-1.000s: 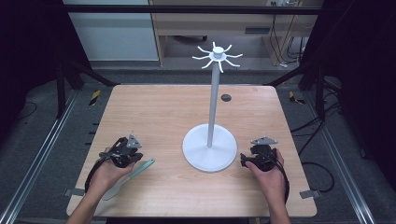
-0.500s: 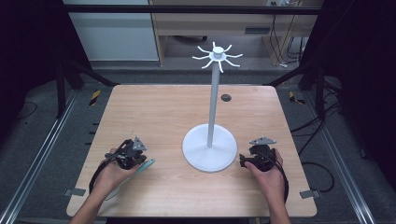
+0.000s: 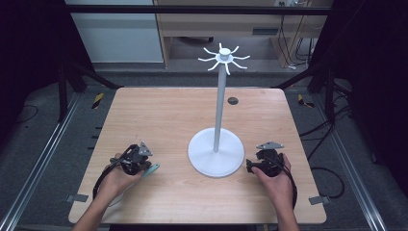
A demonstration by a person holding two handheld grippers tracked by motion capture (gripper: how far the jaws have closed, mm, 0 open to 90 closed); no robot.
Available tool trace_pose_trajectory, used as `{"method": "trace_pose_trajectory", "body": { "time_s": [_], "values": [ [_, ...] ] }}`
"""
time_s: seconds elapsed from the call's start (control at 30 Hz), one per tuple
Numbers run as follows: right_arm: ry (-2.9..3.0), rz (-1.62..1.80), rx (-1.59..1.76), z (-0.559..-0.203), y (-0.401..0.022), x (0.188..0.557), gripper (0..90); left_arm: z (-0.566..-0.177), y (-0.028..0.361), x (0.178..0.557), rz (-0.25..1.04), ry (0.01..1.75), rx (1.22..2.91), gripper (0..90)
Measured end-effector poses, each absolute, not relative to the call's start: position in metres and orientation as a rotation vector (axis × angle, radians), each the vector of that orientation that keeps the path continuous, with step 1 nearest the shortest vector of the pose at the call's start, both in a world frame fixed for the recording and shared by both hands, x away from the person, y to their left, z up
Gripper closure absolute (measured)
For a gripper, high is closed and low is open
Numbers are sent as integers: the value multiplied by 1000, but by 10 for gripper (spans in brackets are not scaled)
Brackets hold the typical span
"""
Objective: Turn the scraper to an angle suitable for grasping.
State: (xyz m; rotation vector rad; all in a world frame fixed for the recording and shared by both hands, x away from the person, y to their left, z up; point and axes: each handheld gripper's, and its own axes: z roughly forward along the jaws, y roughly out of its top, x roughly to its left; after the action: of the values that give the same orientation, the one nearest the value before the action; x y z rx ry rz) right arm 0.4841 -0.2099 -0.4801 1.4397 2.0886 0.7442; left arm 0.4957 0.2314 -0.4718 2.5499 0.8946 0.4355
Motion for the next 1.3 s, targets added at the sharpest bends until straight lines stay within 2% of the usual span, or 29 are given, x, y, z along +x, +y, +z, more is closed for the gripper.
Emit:
{"method": "trace_pose_trajectory", "body": {
  "time_s": [0.27, 0.6, 0.93, 1.3],
  "values": [
    [2089, 743, 1444, -480, -210, 484, 174, -472, 229, 494, 432, 870, 2571, 900],
    [2096, 738, 1443, -481, -210, 484, 172, -469, 212, 477, 354, 727, 2643, 900],
    [2089, 742, 1449, -481, -212, 485, 169, -449, 214, 472, 349, 686, 2610, 900],
    [2091, 749, 1451, -481, -213, 485, 169, -450, 210, 470, 334, 674, 2631, 874]
  ]
}}
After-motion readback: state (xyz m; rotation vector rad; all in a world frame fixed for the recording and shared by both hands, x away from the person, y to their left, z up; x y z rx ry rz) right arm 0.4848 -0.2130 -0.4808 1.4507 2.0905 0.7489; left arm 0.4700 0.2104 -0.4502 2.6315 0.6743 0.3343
